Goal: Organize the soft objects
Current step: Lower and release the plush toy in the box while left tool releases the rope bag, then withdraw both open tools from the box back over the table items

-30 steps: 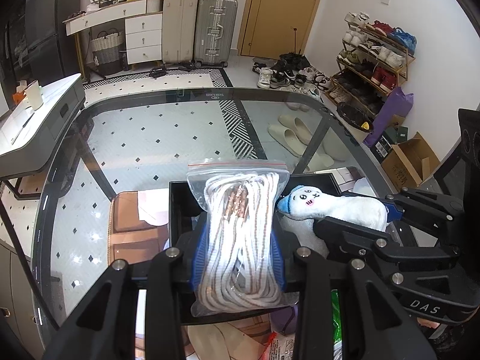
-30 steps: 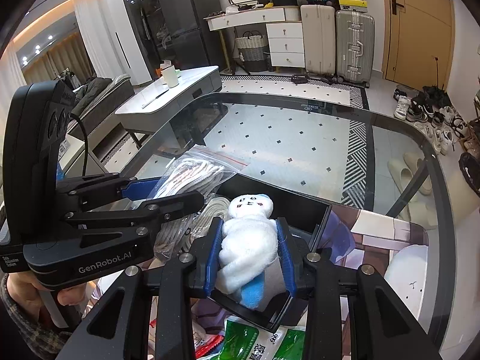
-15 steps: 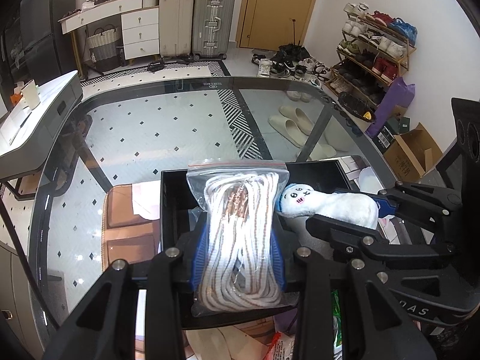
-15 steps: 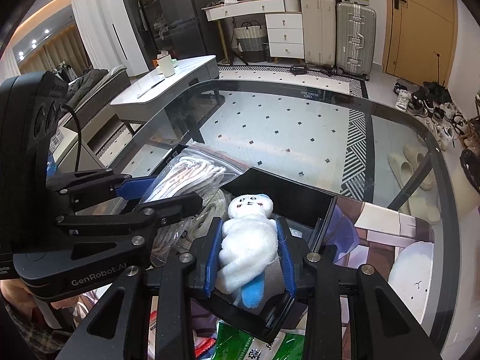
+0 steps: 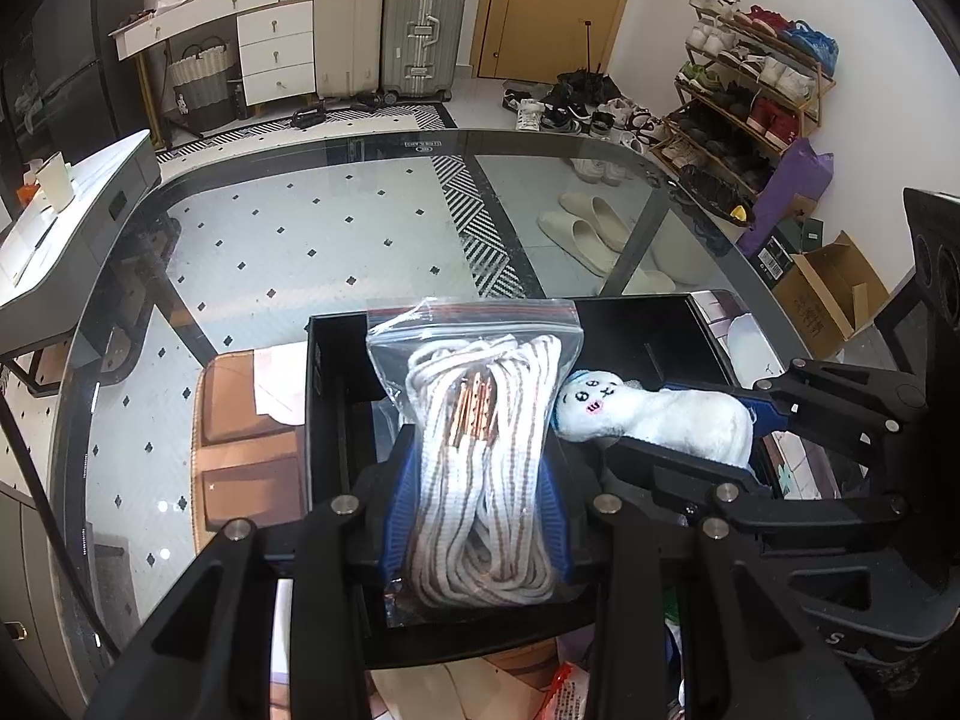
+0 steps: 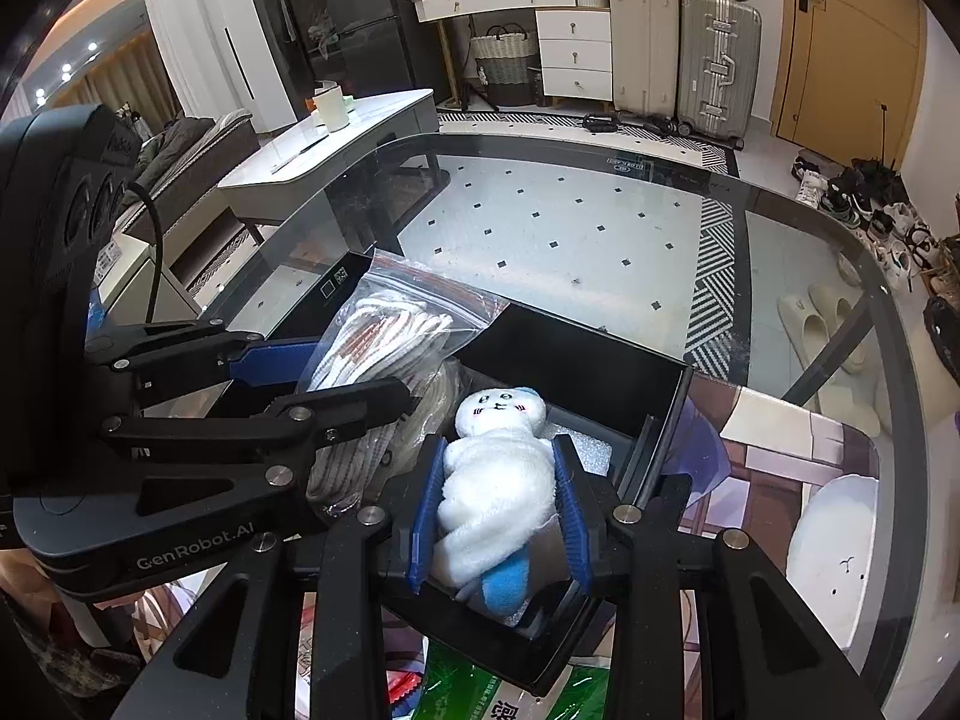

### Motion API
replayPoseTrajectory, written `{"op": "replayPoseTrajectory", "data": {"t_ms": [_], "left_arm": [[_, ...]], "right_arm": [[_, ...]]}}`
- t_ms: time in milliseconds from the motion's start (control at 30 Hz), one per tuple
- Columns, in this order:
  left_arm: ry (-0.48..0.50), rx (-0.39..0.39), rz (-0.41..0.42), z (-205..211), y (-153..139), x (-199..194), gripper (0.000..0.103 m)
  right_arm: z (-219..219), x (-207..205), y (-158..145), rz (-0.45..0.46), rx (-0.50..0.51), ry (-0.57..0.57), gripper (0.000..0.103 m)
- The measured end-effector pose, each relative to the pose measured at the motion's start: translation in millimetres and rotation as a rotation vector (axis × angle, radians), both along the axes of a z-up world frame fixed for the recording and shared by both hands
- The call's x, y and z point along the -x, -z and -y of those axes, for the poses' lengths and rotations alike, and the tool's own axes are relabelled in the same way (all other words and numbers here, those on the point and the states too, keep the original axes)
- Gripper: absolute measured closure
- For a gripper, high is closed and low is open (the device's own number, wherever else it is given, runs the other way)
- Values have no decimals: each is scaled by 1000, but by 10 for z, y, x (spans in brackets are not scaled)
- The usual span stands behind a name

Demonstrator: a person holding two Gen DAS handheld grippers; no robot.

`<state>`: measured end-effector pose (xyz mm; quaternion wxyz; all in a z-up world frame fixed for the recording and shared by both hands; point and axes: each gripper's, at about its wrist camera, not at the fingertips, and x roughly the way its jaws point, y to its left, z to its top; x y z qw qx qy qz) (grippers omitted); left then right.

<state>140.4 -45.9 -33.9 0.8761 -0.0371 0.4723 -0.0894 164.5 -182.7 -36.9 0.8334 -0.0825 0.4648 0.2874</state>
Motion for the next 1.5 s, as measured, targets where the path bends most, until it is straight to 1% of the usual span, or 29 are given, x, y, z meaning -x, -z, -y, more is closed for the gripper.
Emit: {"op": "replayPoseTrajectory", "data": {"t_ms": [100,200,300,333,367,433,500,567,667,767,800,833,867,1000,1067,1133,1233,1300,1367,1500], "left_arm": [[2,-7,-2,-6,8,3,68],[1,-15,2,-23,-8,11,65],[-10,-21,3,-39,-32,20,57],[-15,-23,7,-52,-45,21,52],[-15,-17,12,-67,-57,27,50],[-16,-5,15,-93,-83,37,48],[-26,-10,25,-115,-114,45,42],[-26,-7,33,-114,-136,55,36],[-20,-13,47,-130,-160,79,33],[-13,-28,57,-118,-183,99,31],[-12,-26,58,-121,-190,103,31],[-11,-23,60,-125,-204,111,29],[-14,-27,66,-125,-222,129,25],[-21,-30,90,-152,-283,198,19],[-27,-31,98,-189,-297,214,13],[-25,-23,95,-213,-296,223,13],[-17,-30,97,-209,-300,247,12],[-11,-38,97,-193,-305,272,10],[-13,-39,100,-198,-314,301,5],[-19,-22,115,-235,-351,346,4]], "right_arm": [[-10,-10,-11,0,6,-3,68],[-4,-8,-14,-5,-2,-2,66],[13,-19,-16,-9,-8,4,65],[27,-24,-25,-9,-14,5,65],[39,-22,-34,-9,-19,7,64],[65,-18,-72,1,-29,12,58],[93,-12,-105,14,-33,24,52],[129,-13,-127,10,-50,27,51],[147,8,-168,16,-53,26,47],[160,55,-221,21,-62,22,36],[165,80,-241,31,-57,22,29],[167,103,-265,43,-56,22,25],[175,114,-275,47,-58,21,24],[223,164,-305,49,-68,22,18],[232,190,-322,50,-72,20,16],[241,218,-331,51,-75,18,12],[239,250,-336,53,-68,13,9],[243,270,-334,50,-61,13,8],[256,289,-334,48,-57,19,7],[293,329,-357,55,-64,22,6]]}}
